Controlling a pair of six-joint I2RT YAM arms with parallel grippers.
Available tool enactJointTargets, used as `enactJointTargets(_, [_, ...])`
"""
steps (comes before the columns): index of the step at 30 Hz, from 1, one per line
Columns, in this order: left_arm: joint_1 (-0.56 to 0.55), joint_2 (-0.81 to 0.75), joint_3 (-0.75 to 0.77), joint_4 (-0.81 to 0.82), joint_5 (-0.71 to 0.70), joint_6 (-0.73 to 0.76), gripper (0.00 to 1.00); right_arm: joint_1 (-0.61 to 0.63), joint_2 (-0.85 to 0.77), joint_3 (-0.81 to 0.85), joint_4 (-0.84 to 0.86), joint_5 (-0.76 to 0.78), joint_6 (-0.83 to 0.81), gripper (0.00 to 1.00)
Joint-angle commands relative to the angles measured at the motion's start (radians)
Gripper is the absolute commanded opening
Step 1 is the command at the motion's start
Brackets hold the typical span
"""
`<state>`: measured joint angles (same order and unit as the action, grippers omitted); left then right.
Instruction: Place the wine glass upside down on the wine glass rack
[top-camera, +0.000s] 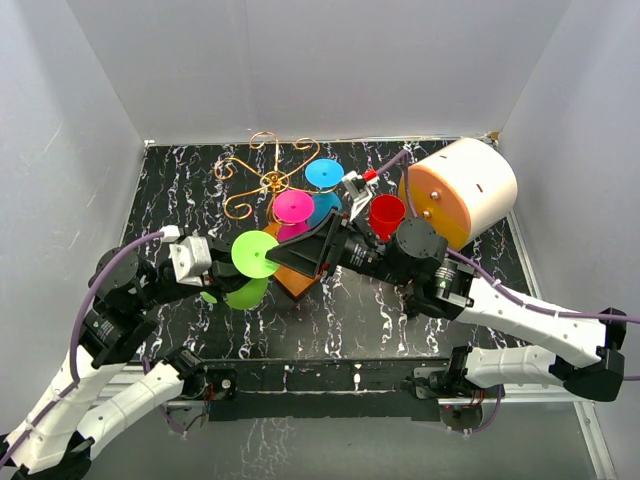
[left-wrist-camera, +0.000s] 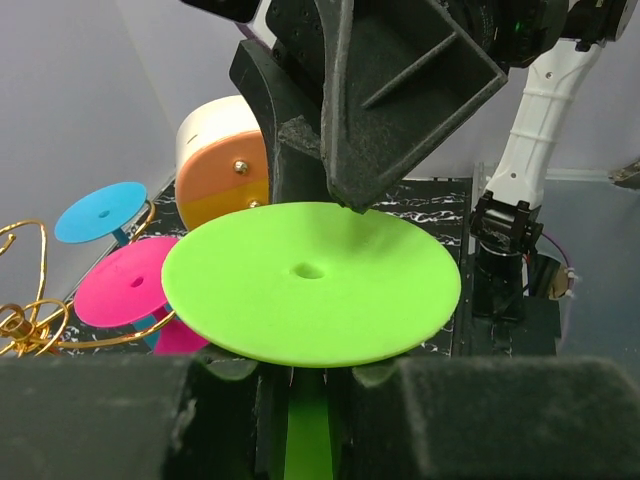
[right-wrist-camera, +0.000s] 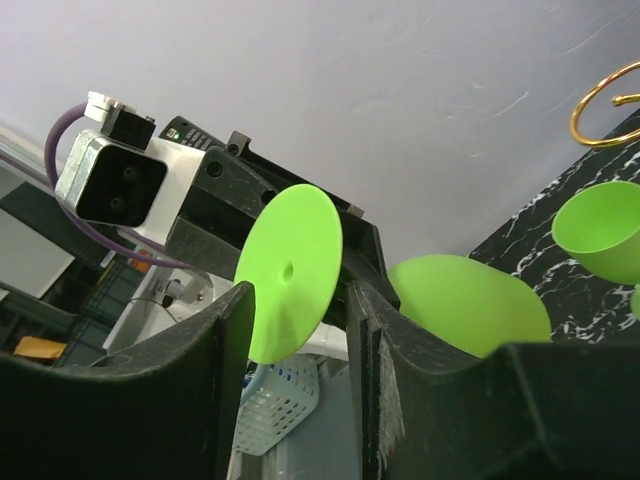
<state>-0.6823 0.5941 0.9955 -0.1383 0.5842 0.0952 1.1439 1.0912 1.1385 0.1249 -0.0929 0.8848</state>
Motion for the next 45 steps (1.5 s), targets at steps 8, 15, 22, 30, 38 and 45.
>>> enactJointTargets(8, [0.003,-0.013,-0.034,0.016,-0.022,-0.045,0.07,0.002,0.02,-0.064,0.26,-0.015,0.178,0.0])
enactJointTargets(15, [0.003,-0.066,-0.033,-0.08,-0.168,-0.123,0.63,0.002,0.037,-0.071,0.288,0.023,0.235,0.0])
enactJointTargets(22, [0.003,-0.162,-0.012,-0.247,-0.215,-0.287,0.71,0.002,0.035,-0.045,0.255,0.092,0.24,0.0])
enactJointTargets(30, [0.003,-0.209,0.08,-0.295,-0.506,-0.888,0.59,0.002,0.08,-0.023,0.247,0.069,0.242,0.0])
enactJointTargets(38, [0.003,-0.175,0.157,-0.414,-0.627,-1.029,0.57,0.002,0.099,-0.002,0.204,0.068,0.226,0.0])
enactJointTargets(45, [0.001,-0.13,0.17,-0.392,-0.619,-1.056,0.55,0.002,0.112,0.008,0.201,0.056,0.223,0.0])
